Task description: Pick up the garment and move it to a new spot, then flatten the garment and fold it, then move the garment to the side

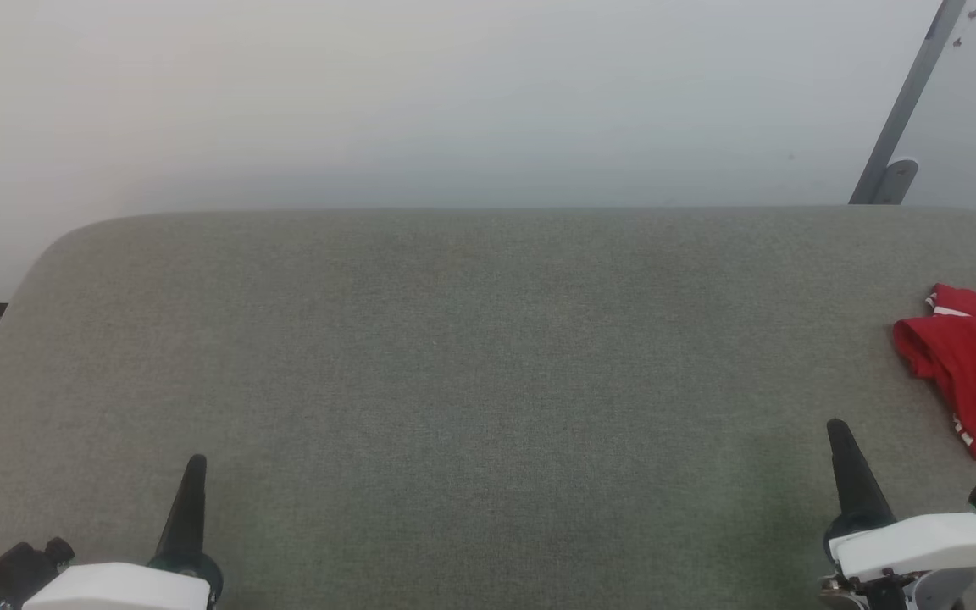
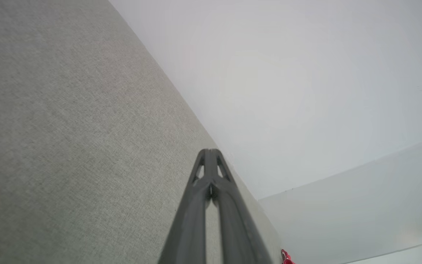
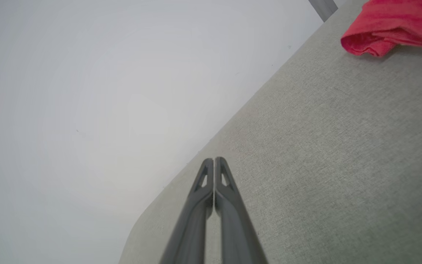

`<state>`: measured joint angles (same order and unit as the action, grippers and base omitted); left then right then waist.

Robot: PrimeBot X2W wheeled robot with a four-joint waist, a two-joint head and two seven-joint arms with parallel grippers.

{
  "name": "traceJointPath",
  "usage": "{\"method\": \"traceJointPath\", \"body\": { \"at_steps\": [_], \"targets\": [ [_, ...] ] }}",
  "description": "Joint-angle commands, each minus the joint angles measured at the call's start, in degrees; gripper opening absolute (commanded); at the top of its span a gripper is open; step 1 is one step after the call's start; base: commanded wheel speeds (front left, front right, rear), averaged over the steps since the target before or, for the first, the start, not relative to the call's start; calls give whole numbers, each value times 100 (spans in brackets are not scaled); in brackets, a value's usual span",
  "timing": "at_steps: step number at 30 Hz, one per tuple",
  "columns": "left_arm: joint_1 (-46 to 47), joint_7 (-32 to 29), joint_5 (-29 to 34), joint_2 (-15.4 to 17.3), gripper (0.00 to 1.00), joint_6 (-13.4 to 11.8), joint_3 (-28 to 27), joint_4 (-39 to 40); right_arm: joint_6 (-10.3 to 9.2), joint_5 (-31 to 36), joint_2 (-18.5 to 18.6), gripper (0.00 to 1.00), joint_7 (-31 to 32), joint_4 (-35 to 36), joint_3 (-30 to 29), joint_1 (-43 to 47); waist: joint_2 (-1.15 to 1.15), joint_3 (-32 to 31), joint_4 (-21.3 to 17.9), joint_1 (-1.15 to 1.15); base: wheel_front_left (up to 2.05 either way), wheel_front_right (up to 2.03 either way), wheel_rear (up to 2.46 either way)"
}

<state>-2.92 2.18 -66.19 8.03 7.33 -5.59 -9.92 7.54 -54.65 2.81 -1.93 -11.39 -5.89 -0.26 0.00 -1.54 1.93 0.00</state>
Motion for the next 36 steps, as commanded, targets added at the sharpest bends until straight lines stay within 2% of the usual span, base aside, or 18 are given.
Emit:
{"method": "traceJointPath", "body": {
  "at_steps": [1, 36],
  "targets": [
    [196, -47, -162, -10, 0, 13, -31, 20, -4, -216, 13, 0, 45, 31, -14, -121, 0, 4, -5, 0, 0, 0, 0],
    [636, -538, -1619, -302, 0, 21, -67, -241, -5, -2313, 12, 0, 528, -140, -50, -415, 0, 91, -102, 0, 0, 0, 0]
  ]
}}
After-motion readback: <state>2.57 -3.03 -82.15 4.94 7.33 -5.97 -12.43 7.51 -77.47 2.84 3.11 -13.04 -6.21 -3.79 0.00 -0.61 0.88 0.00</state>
